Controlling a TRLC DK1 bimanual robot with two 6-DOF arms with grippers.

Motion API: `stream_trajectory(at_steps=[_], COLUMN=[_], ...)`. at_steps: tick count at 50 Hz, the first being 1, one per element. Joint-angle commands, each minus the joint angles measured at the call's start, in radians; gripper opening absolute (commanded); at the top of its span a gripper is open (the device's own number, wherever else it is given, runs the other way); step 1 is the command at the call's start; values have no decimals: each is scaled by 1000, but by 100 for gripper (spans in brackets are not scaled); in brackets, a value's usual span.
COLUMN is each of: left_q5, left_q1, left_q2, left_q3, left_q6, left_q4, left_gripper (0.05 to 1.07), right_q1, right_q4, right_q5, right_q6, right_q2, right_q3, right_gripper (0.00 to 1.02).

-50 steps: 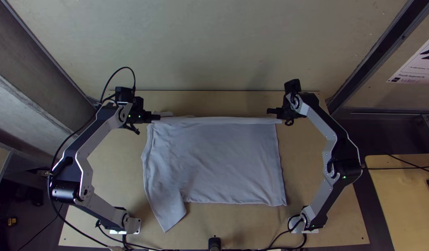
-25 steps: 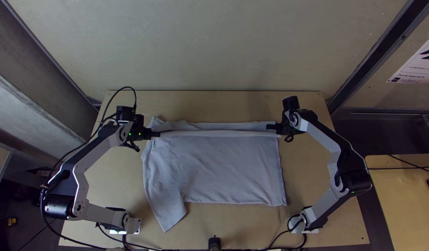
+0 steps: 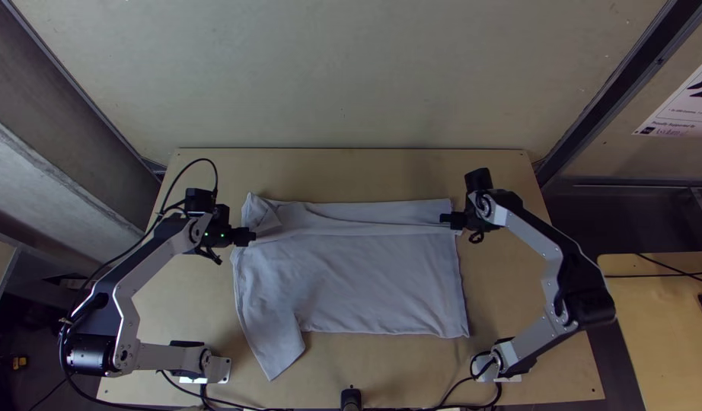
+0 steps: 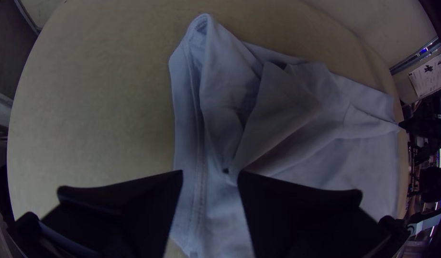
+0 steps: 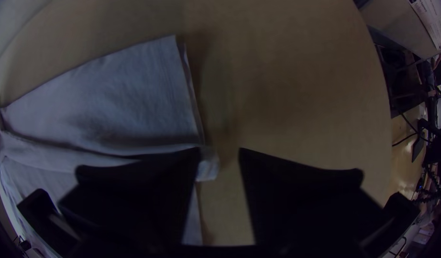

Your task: Fold the t-shirt

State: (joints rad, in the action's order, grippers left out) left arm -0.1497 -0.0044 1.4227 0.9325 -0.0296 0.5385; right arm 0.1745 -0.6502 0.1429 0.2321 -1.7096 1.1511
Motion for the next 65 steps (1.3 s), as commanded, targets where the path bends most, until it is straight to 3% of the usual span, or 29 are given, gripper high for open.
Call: stream_trajectory(at_steps=[1,24,37,55,65], left_q5=[-45,-88,-22,-19,24], left_q1=[34,14,-152,-467,-511], left_q2=[-50,-347,-507,-594,-587], left_q3=[40,62,35,-66,-170], left_q6=[7,74,85,-67,-127], left_q4=[49,293,526,799,833], left_gripper=[103,103,102,102,102], right_q1=[-3,8,3,-3,-3], right_q4=[-32,-140,-172,-213,-233], right_q5=[12,12,12,11,9], right_q6=[12,13,36,82,90], right_q2=[108,524,605,596,570], right_q3=[-33,-97,-114,-123,-126], right_gripper=[98,98,98,98,98])
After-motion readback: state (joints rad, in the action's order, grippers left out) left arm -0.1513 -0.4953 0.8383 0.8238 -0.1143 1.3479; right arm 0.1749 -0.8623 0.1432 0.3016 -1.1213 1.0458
